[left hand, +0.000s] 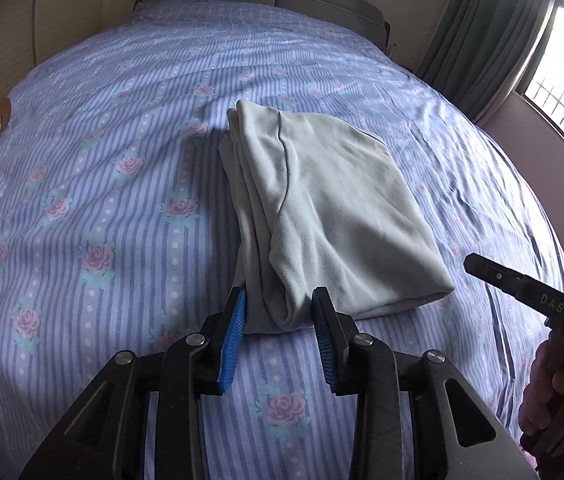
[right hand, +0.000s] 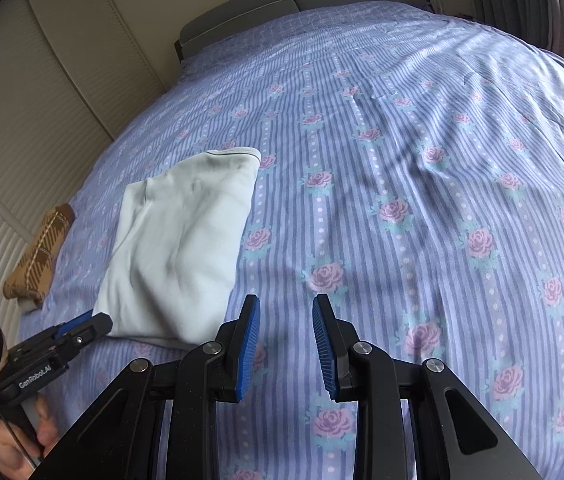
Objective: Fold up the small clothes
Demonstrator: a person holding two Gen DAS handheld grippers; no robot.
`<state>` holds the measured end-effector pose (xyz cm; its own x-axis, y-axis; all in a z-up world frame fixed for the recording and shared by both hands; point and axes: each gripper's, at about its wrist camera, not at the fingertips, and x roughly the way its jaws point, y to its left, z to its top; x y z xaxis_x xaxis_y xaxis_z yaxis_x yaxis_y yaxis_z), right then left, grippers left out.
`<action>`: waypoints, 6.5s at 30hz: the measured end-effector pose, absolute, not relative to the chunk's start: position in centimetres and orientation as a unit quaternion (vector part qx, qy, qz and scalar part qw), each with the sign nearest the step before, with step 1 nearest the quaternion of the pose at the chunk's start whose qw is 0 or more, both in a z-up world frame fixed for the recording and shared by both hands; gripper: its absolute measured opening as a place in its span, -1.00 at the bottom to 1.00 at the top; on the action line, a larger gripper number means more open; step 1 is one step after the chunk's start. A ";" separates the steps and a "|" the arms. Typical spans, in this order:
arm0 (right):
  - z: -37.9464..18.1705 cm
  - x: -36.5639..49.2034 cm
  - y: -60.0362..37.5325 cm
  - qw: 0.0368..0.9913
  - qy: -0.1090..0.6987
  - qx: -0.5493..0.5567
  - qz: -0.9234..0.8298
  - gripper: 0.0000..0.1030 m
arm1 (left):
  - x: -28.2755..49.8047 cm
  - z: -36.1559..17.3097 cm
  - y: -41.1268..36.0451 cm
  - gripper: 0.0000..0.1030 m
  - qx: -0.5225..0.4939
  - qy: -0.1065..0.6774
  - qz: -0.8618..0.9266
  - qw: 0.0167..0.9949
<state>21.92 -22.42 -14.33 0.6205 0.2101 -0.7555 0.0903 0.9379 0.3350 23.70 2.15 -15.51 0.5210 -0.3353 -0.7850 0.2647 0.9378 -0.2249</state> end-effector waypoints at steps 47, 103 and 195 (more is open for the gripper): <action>-14.2 21.5 -19.7 0.886 0.443 0.125 0.062 -0.44 | 24.0 -12.9 2.7 -0.36 -0.025 0.422 -0.146 0.894; -18.3 39.4 -21.5 0.780 0.497 0.263 0.275 0.02 | 23.4 -19.2 3.3 0.21 -0.351 0.403 -0.013 0.845; -1.2 41.5 20.7 0.888 0.347 0.043 0.299 0.16 | 22.9 -3.6 39.1 0.56 -0.105 0.294 0.117 0.943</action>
